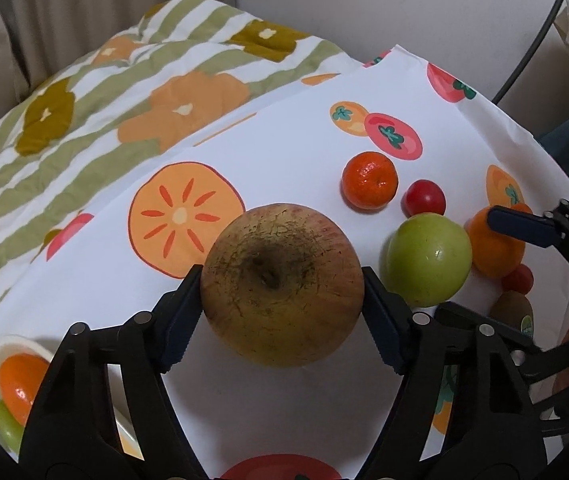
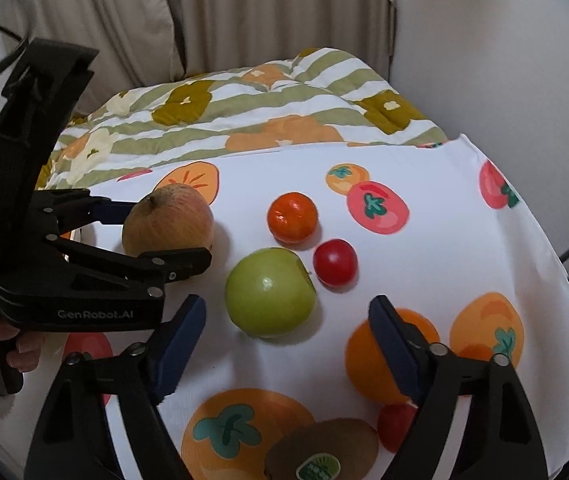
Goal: Organize fruits
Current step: 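Grasp the pale apple with the left gripper while the right gripper grasps the green apple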
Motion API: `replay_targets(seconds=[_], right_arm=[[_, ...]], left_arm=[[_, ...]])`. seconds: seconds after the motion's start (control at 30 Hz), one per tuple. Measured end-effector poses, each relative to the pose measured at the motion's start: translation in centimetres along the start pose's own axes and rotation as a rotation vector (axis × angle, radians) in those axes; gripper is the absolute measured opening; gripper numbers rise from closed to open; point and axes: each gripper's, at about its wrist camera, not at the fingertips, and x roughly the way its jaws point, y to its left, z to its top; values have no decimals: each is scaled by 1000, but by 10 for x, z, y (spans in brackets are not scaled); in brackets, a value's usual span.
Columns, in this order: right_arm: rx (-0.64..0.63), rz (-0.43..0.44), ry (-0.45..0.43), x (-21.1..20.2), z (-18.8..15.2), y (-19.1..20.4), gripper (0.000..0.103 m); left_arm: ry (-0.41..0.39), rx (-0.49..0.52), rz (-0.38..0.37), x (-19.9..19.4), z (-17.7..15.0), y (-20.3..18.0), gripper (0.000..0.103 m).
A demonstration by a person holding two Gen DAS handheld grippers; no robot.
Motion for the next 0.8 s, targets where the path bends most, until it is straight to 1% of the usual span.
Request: replay_targets(seconds=[0.13,0.4,0.47,0.6,0.7,0.73,0.8], right_arm=[[-33,12,13,9,2,6,71],[-47,41,32,22,4,6,67],[-54,48,35,25,5,7,64],[-60,43,43,31,5,8,63],[-54,38,47,34,6,7,57],[-53,33,48,35,6,6,54],[-53,39,43,35,5,5,54]], left_arm=[[6,-6,-6,-1,-1,3,79],[11,-13,31,-4,-4,9,79],[12,-19,41,-5,-5,11,79],[11,-35,43,-5,-6,15,79],[7,-38,49,-4,-6,14,79],[6,-38,52,-4,-6,13,79],[6,-39,54,-5,-6,13,79]])
